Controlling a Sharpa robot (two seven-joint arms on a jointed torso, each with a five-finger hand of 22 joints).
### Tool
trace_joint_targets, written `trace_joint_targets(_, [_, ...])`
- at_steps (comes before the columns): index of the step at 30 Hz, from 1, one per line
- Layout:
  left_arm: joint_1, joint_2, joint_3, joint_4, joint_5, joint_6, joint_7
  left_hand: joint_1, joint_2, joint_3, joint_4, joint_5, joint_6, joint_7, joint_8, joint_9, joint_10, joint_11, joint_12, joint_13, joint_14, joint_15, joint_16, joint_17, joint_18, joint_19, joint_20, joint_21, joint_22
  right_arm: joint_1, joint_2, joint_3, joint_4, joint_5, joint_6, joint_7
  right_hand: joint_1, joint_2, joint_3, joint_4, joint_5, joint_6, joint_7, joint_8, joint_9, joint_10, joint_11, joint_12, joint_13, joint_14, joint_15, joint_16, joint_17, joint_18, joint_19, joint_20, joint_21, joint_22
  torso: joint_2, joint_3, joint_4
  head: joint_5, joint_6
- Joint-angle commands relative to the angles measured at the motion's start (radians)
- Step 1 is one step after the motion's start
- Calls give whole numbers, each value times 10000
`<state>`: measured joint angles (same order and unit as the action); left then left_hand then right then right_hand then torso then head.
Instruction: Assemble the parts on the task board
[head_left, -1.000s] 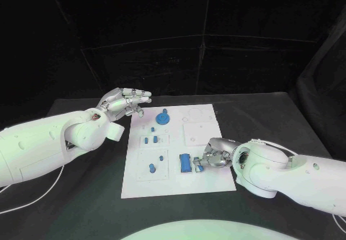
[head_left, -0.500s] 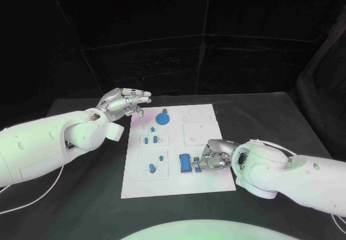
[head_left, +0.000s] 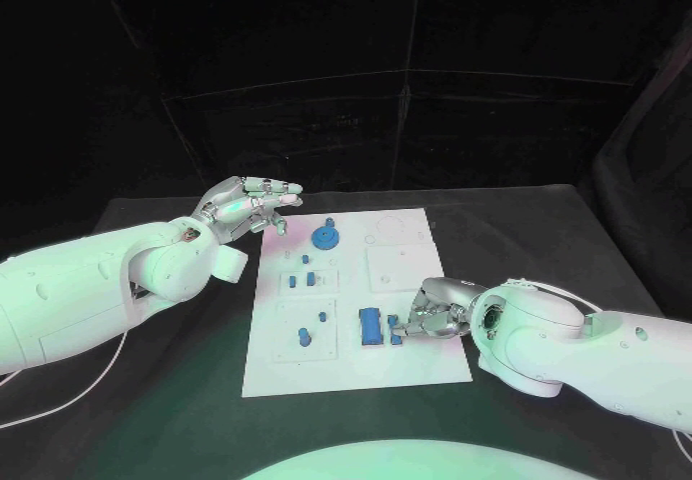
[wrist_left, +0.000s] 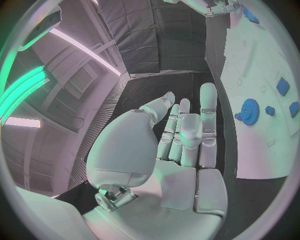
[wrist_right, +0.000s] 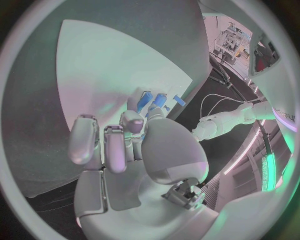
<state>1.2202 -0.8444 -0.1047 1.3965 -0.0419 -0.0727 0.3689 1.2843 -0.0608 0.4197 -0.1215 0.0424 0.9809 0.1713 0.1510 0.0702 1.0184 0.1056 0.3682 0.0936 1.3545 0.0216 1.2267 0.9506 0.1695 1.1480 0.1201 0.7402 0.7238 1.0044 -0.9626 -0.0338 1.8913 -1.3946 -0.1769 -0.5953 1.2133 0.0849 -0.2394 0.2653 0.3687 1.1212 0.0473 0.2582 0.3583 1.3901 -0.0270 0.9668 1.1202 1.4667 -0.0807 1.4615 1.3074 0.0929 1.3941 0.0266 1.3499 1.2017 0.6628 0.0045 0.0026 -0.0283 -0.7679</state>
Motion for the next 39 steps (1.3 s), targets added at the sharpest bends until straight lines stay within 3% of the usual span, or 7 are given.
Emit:
trace_joint_targets(1, [12,-2,7,8,31,100,35,-44,60,-70,15,63,-50,29,42,-15,-90,-12,34,-9,-79,-8,-30,-9,139,5,21,-39,-9,11,-20,1,25,-207,226,175,446,-207,-17,-289,-748,74,22,-2,27,31,32,-80,8,718,-66,32,997,-166,61,-16,46,-7,2,4,1,2,-6])
trace_joint_targets(5, [12,-1,6,5,31,98,35,-44,60,-70,15,63,-50,29,42,-15,-90,-12,34,-9,-79,-8,-30,-9,139,5,21,-39,-9,11,3,1,32,-181,397,317,701,-366,-96,-492,-1443,61,54,-28,48,9,51,-156,-5,711,-43,13,977,-163,45,-1,30,-19,6,1,0,-5,-6])
trace_joint_targets(11, [12,-4,5,6,31,93,27,-44,60,-70,15,63,-50,29,42,-15,-90,-12,34,-9,-79,-8,-30,-9,139,5,21,-39,-9,12,11,1,0,-166,445,364,665,-344,-152,-477,-1654,68,65,-38,61,15,63,-163,12,712,-33,15,985,-163,44,10,30,-13,2,-1,-2,6,-13])
trace_joint_targets(17, [12,-11,4,13,31,92,11,-44,60,-70,15,63,-50,29,42,-15,-90,-12,34,-9,-79,-8,-30,-9,139,5,21,-39,-9,12,3,1,-85,-327,438,302,570,-220,-172,-391,-1648,74,64,-46,70,22,65,-176,18,713,-29,15,988,-164,47,15,33,-5,-1,-4,4,12,-28])
trace_joint_targets(28, [12,-20,3,22,31,92,-1,-44,60,-70,15,63,-50,29,42,-15,-90,-12,34,-9,-79,-8,-30,-9,139,5,21,-39,-9,12,79,1,-178,-361,492,277,558,-193,-174,-376,-1635,74,63,-48,72,25,64,-170,26,714,-29,17,992,-162,44,16,29,-11,5,1,3,33,-25])
trace_joint_targets(34, [12,-18,3,22,31,97,-9,-44,60,-70,15,63,-50,29,42,-15,-90,-12,34,-9,-79,-8,-30,-9,139,5,21,-39,-9,12,146,1,-211,-331,116,334,445,138,-163,-191,-1353,104,46,-59,94,75,50,-113,98,726,-38,48,1044,-170,69,12,58,42,5,5,-4,39,-19])
trace_joint_targets(39, [12,-17,3,24,31,99,-15,-44,60,-70,15,63,-50,29,42,-15,-90,-12,34,-9,-79,-8,-30,-9,139,5,21,-39,-9,12,226,2,-306,-321,79,317,518,186,-156,-209,-1411,113,33,-61,105,89,41,-99,121,729,-45,56,1057,-171,72,7,62,51,3,0,6,29,-16])
